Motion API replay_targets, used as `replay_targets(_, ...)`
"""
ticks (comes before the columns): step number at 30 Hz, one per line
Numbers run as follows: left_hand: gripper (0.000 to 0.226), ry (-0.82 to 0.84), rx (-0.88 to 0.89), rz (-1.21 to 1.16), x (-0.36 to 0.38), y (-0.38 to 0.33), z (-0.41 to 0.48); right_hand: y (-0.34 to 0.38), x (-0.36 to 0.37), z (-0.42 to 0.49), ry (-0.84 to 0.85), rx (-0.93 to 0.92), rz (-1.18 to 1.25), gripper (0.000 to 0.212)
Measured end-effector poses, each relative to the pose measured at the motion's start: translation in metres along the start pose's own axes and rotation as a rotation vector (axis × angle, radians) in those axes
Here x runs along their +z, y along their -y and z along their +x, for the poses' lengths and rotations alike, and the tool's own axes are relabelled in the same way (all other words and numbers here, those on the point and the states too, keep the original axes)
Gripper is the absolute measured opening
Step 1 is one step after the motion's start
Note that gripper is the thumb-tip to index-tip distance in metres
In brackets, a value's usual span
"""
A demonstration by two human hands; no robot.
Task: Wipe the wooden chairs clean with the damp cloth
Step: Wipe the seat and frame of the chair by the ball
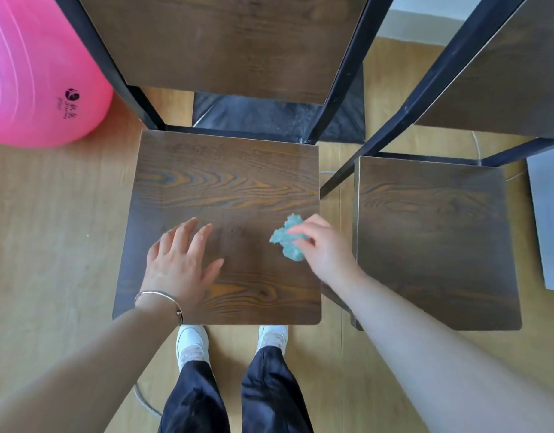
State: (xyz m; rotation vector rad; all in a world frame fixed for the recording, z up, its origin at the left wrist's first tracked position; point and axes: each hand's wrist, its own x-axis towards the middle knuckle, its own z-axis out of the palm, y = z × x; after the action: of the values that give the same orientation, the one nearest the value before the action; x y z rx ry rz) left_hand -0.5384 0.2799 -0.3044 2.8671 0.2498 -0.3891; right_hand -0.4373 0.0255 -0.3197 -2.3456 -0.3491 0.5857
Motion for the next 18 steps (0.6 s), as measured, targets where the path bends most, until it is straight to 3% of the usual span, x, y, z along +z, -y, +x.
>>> replay_targets(5, 0.06, -0.022, -0.019, 0.0, 0.0, -0.002, 0.021, -0.003, -0.052, 0.122, -0.185, 0.018, -0.065, 0.019)
replay_targets(11, 0.065, -0.027, -0.013, -0.004, 0.001, -0.007, 0.042, -0.015, -0.037, 0.16, -0.268, 0.203, -0.012, 0.027)
replay_targets(18, 0.064, -0.014, 0.003, -0.021, 0.005, -0.014, 0.052, -0.015, -0.045, 0.165, -0.182, 0.254, -0.058, 0.032)
